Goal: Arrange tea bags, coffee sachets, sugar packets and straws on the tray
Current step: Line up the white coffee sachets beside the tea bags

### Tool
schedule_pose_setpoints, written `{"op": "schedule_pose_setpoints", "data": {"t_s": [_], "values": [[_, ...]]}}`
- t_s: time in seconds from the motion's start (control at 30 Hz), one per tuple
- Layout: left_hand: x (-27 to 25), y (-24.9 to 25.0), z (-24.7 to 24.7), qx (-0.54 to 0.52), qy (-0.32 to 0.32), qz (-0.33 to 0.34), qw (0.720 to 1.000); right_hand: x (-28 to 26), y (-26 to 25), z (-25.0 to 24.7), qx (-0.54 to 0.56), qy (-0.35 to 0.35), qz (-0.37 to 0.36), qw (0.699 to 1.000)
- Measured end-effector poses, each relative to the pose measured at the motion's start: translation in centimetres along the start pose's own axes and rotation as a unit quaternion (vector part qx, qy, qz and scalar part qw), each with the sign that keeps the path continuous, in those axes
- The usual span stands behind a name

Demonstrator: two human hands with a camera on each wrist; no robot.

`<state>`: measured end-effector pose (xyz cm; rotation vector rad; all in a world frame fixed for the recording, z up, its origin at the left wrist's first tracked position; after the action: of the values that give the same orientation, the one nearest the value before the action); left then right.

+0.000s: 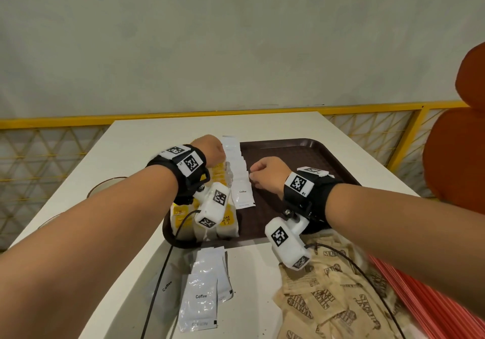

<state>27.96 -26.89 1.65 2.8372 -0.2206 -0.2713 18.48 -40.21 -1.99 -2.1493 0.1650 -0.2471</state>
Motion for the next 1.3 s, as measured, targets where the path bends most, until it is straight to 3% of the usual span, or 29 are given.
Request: {"op": "schedule_pose_setpoints", "data": {"t_s": [0.27,0.5,0.6,0.77,0.97,1.17,1.3], "values": [[-0.1,-1.2,-0.2,-0.138,-0.009,-0.078,0.987,1.5,-1.1,2.8,-0.015,-0.064,0.019,0.998],[-0.3,-2.0,1.3,-0.218,-0.055,-0.127,0.966,1.6,-0.6,3.3,-0.03,-0.027,-0.005,0.999],[0.1,-2.7,1.9,-0.22,-0.054,-0.144,0.963,1.7,-0.6,2.9,-0.011,-0.003,-0.006,1.0],[1.6,-4.0,2.3,-0.193,0.0,-0.174,0.966,2.3,-0.8,2.8,0.008,-0.006,0.017,1.0],[1.9,-4.2,2.3,-0.208,-0.035,-0.176,0.961,3.2,-1.0,2.9,0.014,-0.024,0.038,0.999],[2.5,-4.4,2.4,-0.199,-0.018,-0.17,0.965,4.1,-0.5,2.4,-0.002,-0.006,0.03,1.0],[3.5,-4.7,2.5,-0.191,-0.021,-0.167,0.967,5.0,-0.7,2.3,-0.042,-0.033,0.022,0.998]]}}
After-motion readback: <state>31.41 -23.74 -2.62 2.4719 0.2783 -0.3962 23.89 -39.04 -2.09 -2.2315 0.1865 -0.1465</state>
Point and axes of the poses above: each hand's wrist, its own x-axis towards the middle knuckle, its own z-axis out of the palm, y = z × x, the point moved 1 cm from there along x, towards the middle knuckle, and after that the axes turned 15 degrees about -z, right-handed, at the moved point
